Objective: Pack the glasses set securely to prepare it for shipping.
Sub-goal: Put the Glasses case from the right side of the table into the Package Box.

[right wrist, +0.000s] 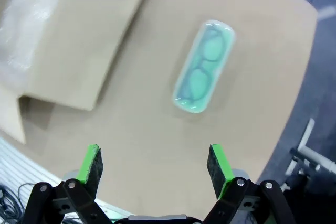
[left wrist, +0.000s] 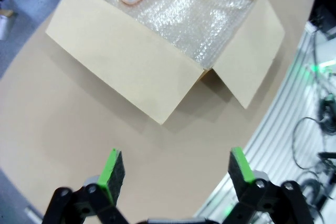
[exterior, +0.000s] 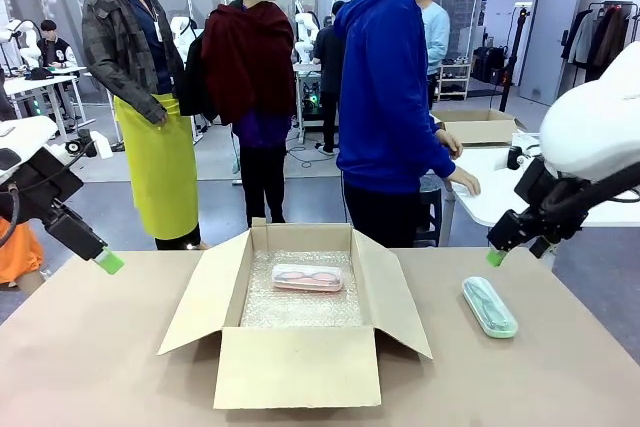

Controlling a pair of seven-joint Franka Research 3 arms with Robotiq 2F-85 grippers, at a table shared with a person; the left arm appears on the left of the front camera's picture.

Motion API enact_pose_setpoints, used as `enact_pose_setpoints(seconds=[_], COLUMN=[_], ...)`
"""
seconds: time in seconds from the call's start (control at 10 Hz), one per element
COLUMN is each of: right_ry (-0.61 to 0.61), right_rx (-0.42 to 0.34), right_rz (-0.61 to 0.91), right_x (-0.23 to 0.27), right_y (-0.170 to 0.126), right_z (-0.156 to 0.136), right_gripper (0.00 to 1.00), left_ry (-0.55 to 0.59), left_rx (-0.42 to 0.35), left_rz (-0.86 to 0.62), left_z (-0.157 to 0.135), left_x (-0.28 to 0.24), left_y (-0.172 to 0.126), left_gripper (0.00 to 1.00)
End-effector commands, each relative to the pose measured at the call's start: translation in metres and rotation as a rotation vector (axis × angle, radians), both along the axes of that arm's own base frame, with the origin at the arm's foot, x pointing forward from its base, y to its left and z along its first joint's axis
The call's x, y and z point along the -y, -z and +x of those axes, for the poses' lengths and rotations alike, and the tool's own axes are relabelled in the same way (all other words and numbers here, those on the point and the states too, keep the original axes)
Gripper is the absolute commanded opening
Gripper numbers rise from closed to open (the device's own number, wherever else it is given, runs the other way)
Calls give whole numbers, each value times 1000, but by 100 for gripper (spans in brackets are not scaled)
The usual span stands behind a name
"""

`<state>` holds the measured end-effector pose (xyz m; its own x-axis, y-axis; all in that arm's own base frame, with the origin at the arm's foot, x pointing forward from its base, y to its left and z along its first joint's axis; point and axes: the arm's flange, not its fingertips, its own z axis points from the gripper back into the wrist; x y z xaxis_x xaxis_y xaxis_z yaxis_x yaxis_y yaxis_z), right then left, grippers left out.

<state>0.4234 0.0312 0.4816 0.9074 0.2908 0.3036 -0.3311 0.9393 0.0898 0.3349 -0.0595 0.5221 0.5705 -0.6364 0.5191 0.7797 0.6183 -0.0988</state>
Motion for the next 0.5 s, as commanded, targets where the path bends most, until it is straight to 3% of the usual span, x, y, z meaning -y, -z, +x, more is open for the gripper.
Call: enact_pose_setpoints(seconds=[0.0, 0.4], right_ry=[100, 221], right_rx=[-34, -47], right_rz=[-41, -91], right_x=[-2, 9], right_y=[3, 74], right_z=[41, 104], right_gripper=[100, 100], left_ry=[17, 17], left_rx=[-2, -2], left_rz=[-21, -21], left_z=[-1, -1], left_x=[-1, -1], left_y=[-1, -1], left_gripper=[100, 100])
